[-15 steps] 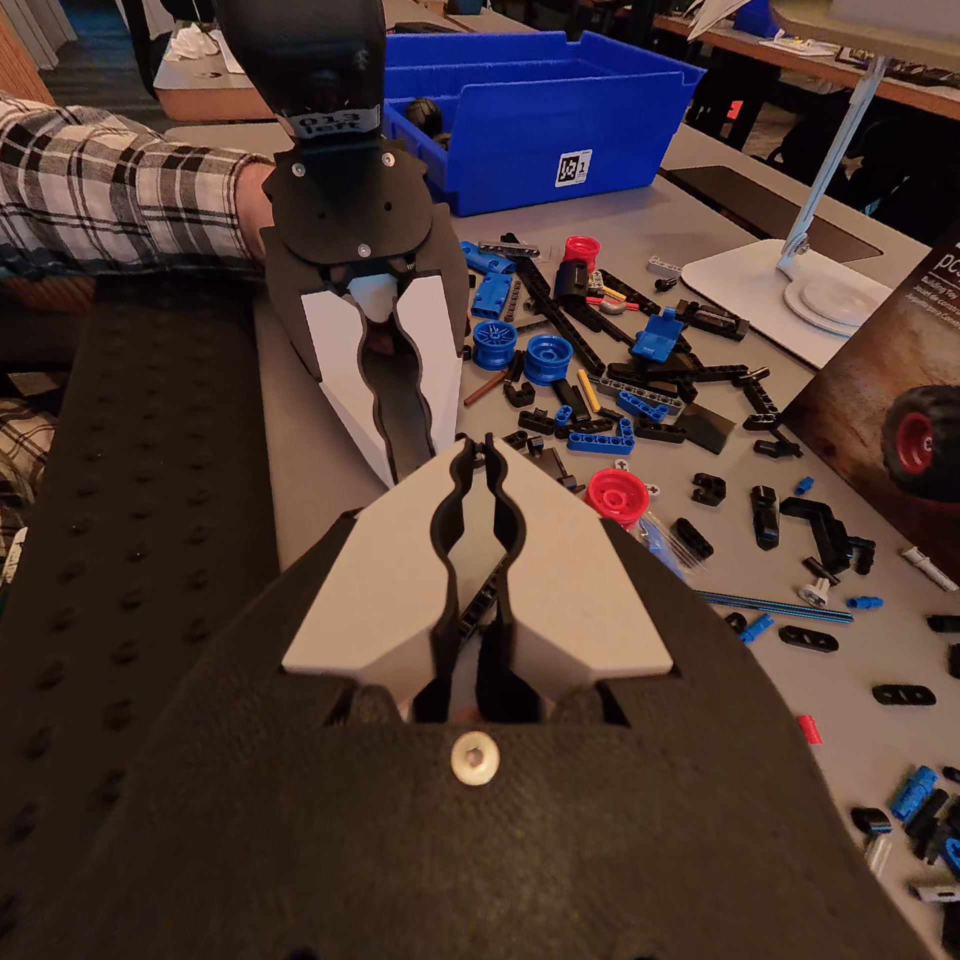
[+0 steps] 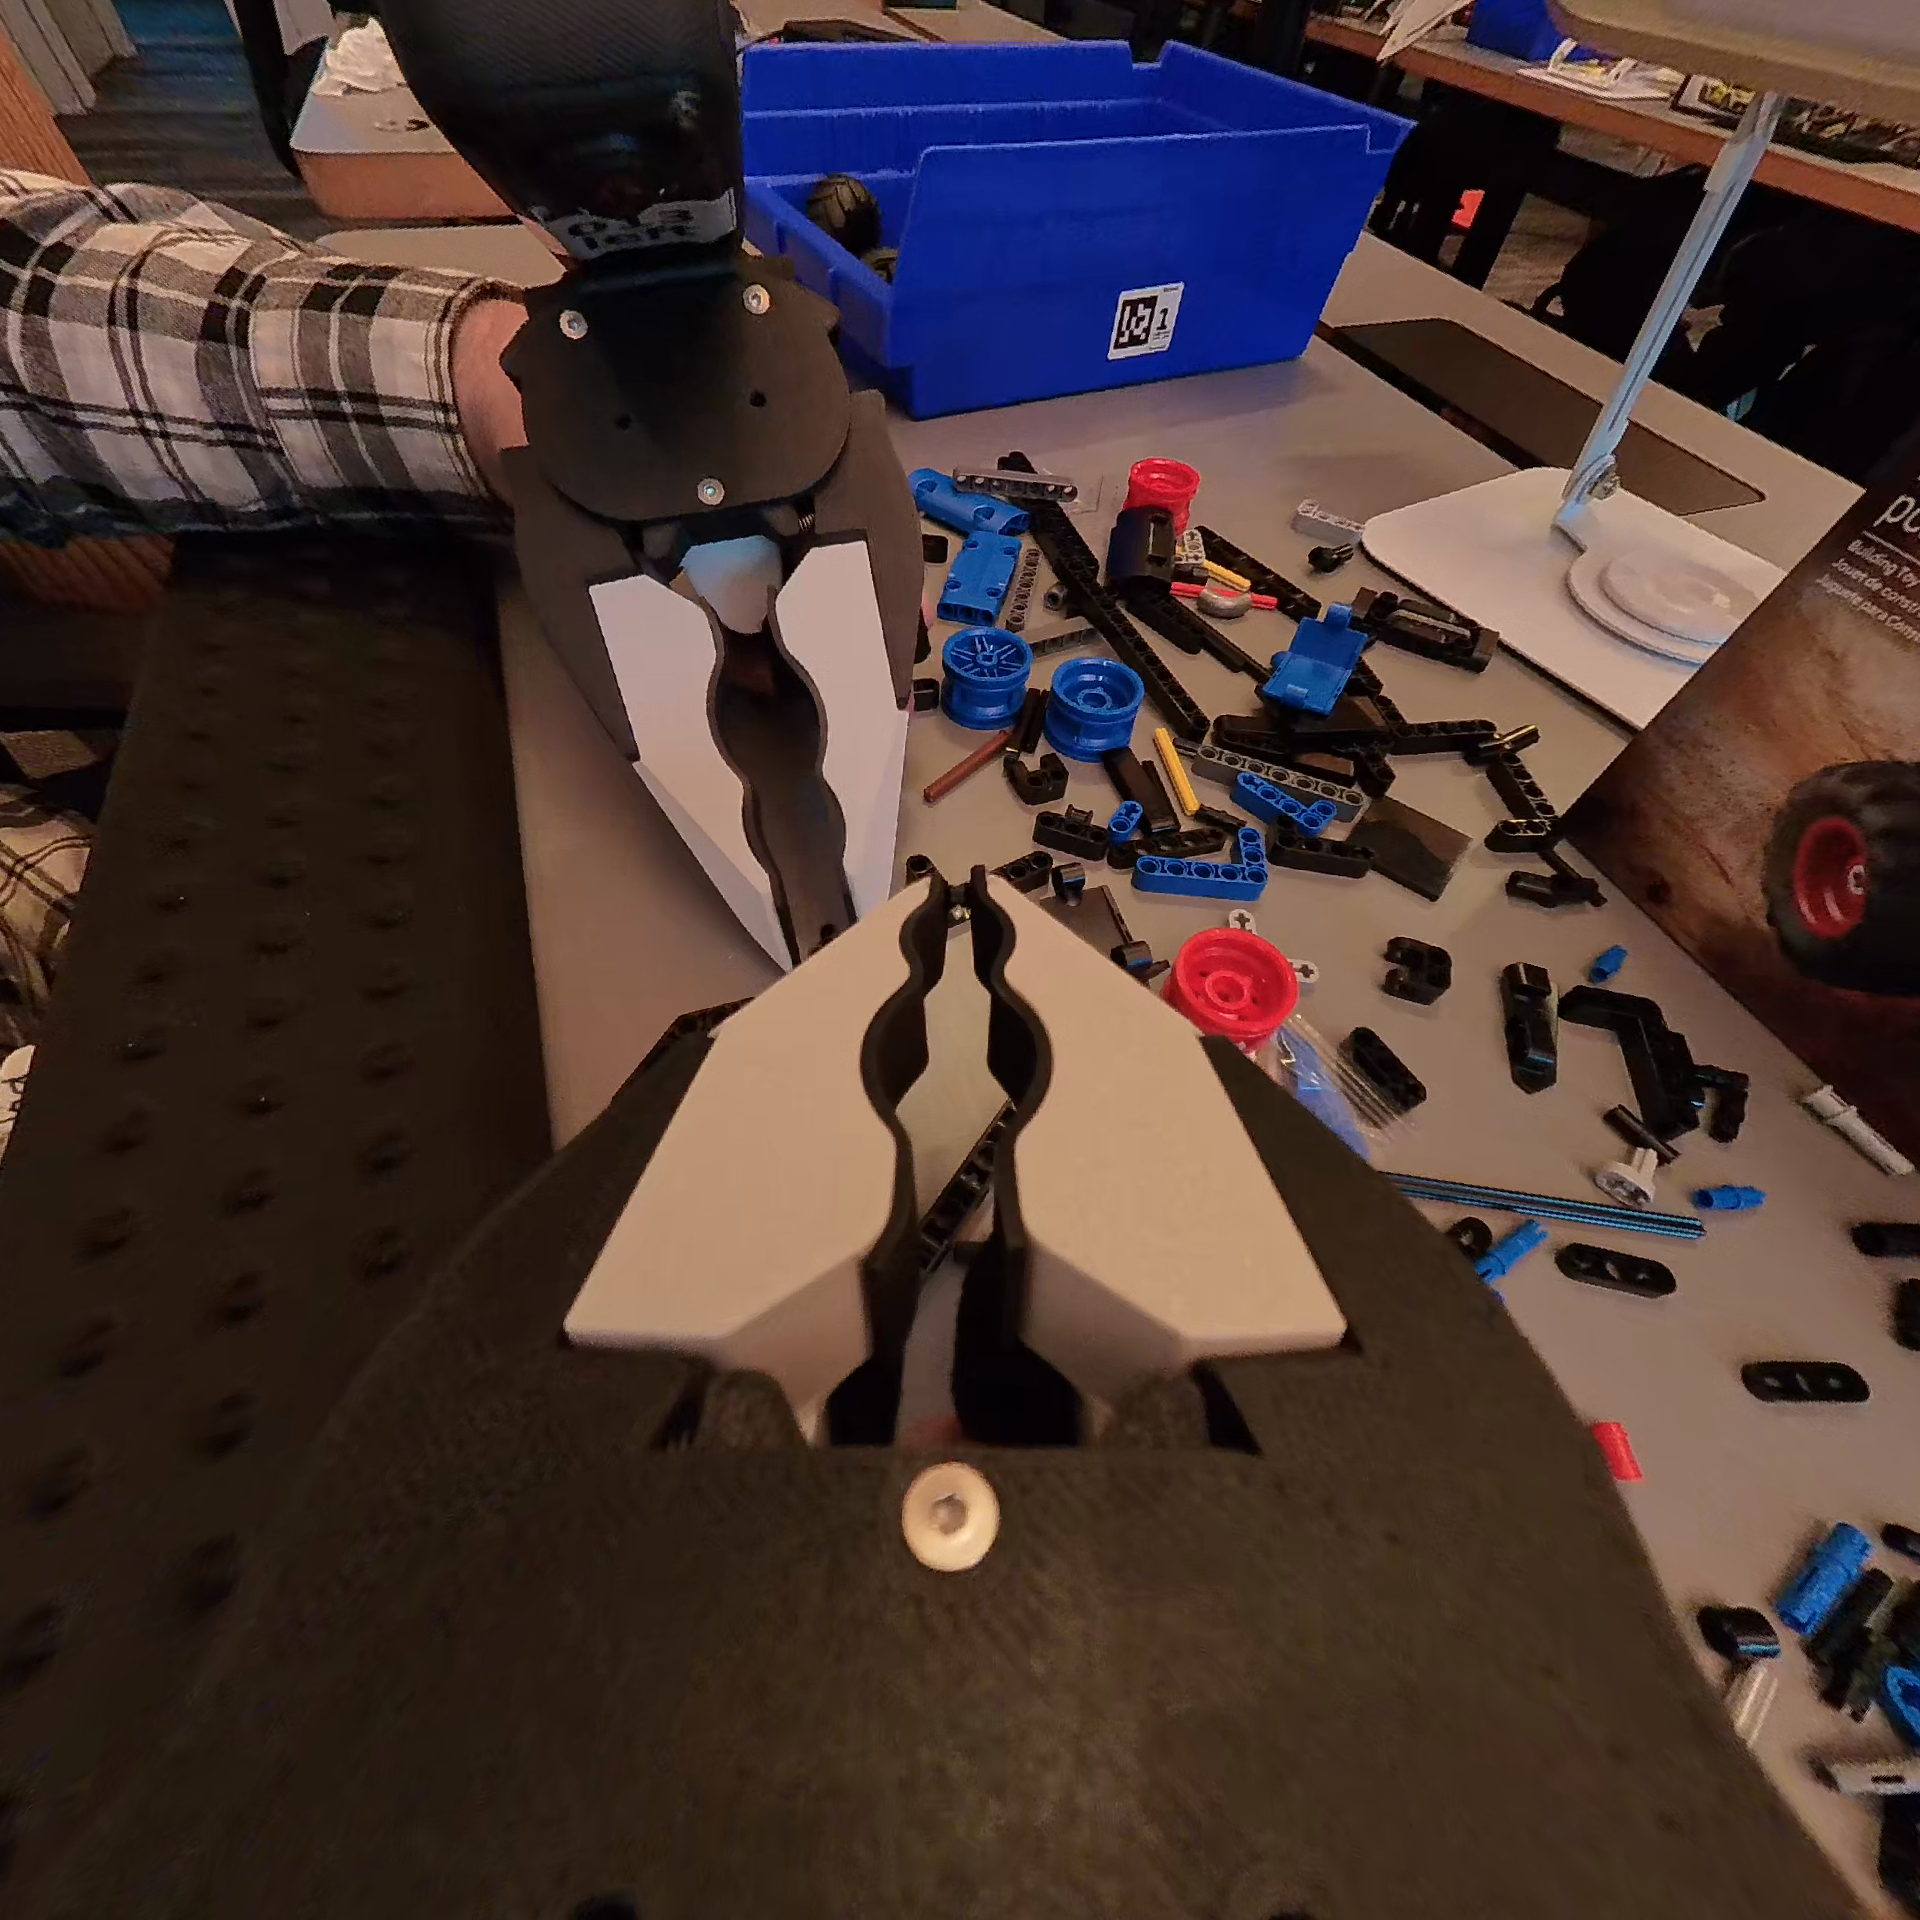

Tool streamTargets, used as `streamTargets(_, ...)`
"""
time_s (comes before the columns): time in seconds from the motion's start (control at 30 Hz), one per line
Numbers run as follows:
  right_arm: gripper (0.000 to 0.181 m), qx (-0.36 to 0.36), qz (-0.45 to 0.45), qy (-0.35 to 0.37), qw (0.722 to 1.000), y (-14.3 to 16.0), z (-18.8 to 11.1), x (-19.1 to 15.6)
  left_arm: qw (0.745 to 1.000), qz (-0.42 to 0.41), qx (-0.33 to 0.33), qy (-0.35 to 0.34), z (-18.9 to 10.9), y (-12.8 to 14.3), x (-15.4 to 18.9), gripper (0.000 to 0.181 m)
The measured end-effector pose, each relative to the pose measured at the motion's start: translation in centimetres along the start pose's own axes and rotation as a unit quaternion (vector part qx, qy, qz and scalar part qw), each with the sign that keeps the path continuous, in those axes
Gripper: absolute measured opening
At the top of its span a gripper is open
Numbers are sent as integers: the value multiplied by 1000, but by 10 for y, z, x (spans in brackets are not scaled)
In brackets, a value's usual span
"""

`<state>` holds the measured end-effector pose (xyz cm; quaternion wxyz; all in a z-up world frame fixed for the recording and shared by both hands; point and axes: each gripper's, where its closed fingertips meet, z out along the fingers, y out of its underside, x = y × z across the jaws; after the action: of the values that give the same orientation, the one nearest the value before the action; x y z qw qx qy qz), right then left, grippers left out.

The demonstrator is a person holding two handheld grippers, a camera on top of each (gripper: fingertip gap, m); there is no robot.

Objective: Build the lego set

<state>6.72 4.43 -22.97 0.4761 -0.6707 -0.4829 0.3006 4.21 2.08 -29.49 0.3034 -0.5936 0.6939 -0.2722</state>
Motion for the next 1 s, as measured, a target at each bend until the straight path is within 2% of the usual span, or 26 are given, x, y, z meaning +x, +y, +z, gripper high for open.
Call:
streamTargets(0.33, 2, -9, -4, -1, 1000, 3, 1, -1, 1000, 0, 6, 14, -1, -1, 3, 22)
streamTargets(0.57, 2, -14, -22, 3, 1000, 0, -2, -3, 1000, 2, 2, 16, 0, 0, 4, 14)
streamTargets(0.73, 2, -33, -36, -15, 999, 2, -3, -13, 1000, 7, 1, 17, 0, 0, 5, 9)
streamTargets(1.0, 2, -100, -65, -61, 991, 22, 10, -36, 1000, 7, 0, 18, 0, 0, 5, 7)
